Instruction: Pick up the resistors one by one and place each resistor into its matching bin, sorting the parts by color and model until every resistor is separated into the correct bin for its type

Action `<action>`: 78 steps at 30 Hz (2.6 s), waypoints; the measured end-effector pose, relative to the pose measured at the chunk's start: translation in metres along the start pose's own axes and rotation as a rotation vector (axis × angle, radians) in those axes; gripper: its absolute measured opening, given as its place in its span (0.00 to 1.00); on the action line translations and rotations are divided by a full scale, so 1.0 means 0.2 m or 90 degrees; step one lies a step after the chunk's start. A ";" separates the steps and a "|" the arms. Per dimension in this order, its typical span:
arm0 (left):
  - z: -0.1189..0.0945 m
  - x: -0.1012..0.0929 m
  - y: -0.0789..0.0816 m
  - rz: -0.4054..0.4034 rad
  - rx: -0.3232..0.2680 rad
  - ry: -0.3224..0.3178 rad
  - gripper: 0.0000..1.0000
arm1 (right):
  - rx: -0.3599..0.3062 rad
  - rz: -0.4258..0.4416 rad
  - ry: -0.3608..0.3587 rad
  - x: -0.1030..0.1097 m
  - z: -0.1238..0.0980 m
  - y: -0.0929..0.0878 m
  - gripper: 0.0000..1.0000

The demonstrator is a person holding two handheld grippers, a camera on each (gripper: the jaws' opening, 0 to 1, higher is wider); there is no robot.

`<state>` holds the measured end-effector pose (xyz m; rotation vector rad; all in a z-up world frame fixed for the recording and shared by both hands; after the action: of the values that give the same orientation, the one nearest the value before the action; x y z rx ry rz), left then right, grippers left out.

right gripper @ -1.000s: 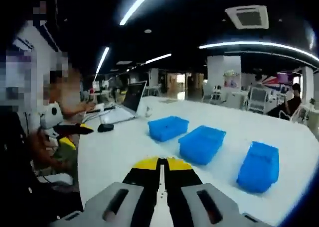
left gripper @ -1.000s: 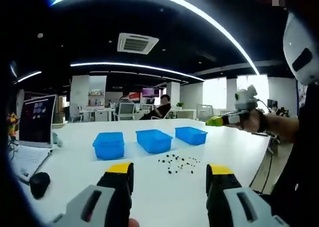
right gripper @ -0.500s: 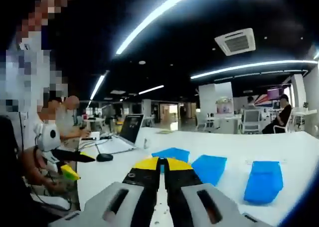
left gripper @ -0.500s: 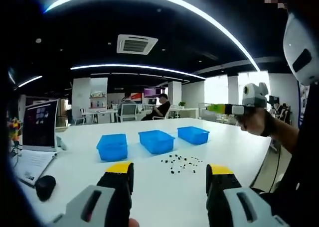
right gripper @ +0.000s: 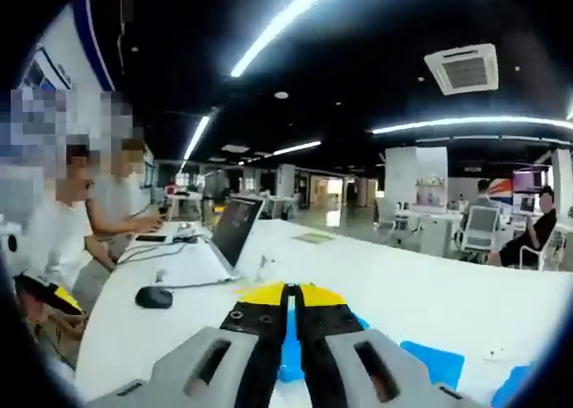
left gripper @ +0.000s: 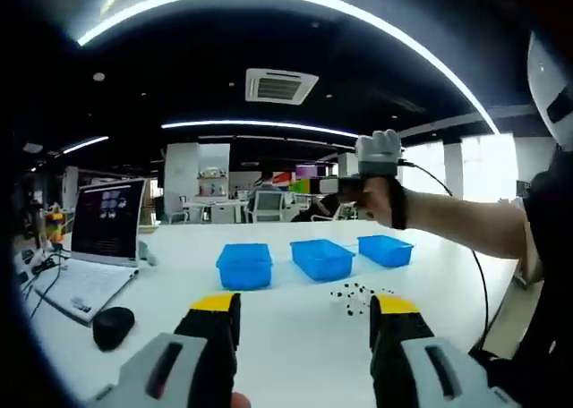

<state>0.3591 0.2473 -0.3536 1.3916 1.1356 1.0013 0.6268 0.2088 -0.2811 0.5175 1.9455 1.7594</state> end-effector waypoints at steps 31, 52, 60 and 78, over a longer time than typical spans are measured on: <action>0.08 -0.01 0.00 -0.015 -0.001 -0.011 0.64 | 0.037 -0.008 -0.017 -0.09 -0.22 -0.20 0.38; 0.18 -0.19 0.00 -0.012 0.012 -0.129 0.65 | -0.045 0.183 -0.174 -0.10 -1.77 -0.47 0.37; 0.18 -0.21 -0.03 -0.014 0.026 -0.137 0.64 | -0.016 0.135 -0.169 -0.05 -1.80 -0.47 0.37; 0.07 -0.17 -0.11 -0.011 0.048 -0.129 0.64 | 0.185 -0.025 0.063 -0.04 -1.32 -0.47 0.34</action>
<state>0.3623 0.2118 -0.3764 1.5049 1.0409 0.7921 0.4857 -0.0222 -0.3552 0.4927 2.2816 1.5106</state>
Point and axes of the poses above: the point that each gripper's makers call its tool centre point, and the gripper's own axes: z roughly forward along the fingers, x roughly to its left, y roughly out of its top, the point moved 1 cm from there along -z, roughly backward along the fingers, and after that the axes turned 3 degrees about -y, right-handed, at the moved point
